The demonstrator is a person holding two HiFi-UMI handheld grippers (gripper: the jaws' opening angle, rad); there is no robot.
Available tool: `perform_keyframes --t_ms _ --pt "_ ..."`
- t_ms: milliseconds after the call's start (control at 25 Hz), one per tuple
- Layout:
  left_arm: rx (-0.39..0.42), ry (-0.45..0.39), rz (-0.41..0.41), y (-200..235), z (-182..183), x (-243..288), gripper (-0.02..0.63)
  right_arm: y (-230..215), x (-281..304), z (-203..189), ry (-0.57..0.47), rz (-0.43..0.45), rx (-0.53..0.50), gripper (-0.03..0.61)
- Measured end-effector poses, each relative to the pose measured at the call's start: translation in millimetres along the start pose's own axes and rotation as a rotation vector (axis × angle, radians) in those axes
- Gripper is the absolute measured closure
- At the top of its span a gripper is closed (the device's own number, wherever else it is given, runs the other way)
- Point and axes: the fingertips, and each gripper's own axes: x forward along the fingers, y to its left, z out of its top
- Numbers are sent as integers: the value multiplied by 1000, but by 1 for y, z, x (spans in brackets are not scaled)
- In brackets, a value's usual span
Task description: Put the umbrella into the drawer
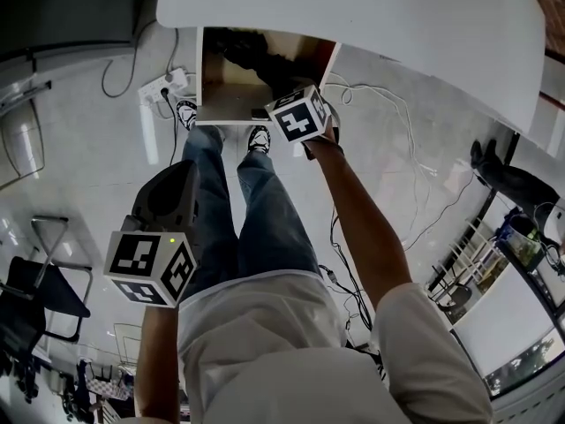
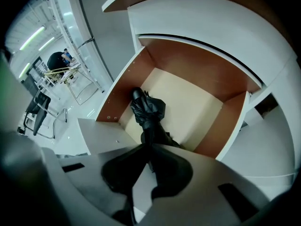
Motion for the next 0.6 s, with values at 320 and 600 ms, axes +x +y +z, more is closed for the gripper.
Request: perform_keyframes --t_ms 320,600 --pt "28 26 -34 -21 -9 2 595 -4 -22 2 -63 13 80 548" --pt "69 16 -41 -42 -9 -9 595 2 -64 0 -108 50 113 560"
